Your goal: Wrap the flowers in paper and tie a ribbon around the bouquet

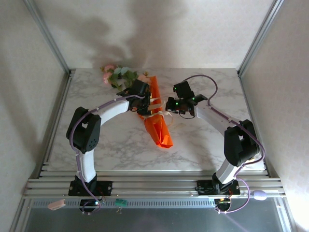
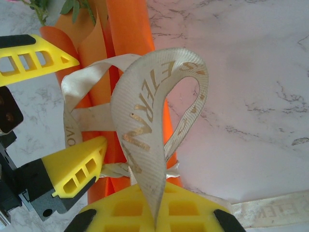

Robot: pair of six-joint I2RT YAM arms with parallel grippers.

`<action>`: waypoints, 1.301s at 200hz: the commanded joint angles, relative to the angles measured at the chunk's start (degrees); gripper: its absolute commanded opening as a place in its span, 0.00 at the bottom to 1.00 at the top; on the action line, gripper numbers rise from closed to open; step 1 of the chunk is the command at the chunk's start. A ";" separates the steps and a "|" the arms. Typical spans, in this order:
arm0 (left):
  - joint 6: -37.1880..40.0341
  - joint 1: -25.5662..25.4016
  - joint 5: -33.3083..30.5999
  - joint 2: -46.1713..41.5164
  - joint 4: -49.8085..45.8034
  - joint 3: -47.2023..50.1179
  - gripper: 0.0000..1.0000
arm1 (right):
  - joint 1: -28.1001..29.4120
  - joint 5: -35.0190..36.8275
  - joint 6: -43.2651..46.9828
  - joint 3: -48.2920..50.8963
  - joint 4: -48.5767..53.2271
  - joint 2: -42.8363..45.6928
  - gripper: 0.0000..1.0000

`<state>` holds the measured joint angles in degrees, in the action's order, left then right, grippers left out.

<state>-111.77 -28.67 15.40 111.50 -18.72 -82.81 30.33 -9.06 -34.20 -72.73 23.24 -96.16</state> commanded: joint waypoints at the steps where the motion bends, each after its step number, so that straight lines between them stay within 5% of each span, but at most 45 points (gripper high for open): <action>1: -0.12 -0.60 1.62 0.55 -3.46 -0.60 0.78 | 0.61 -0.26 -0.77 0.60 -0.66 0.36 0.00; 78: -0.30 -0.34 3.12 1.98 -4.77 -1.14 0.75 | 0.70 -0.26 -0.80 0.57 -0.83 0.21 0.00; 131: -0.12 0.50 1.40 5.52 -4.80 -3.73 0.61 | 0.70 -0.17 -0.71 0.89 -0.66 0.70 0.00; 208: -0.88 0.63 -0.43 1.20 5.78 3.66 0.00 | 0.82 0.18 -0.28 0.88 -0.76 0.80 0.00; 260: 3.74 0.52 -2.23 -7.05 7.96 7.89 0.00 | -0.69 0.51 0.62 -2.04 -0.41 -0.98 0.00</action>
<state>-110.61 -28.62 15.68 110.59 -13.30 -76.97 30.46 -9.02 -34.13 -72.77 22.94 -96.18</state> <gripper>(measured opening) 0.015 0.056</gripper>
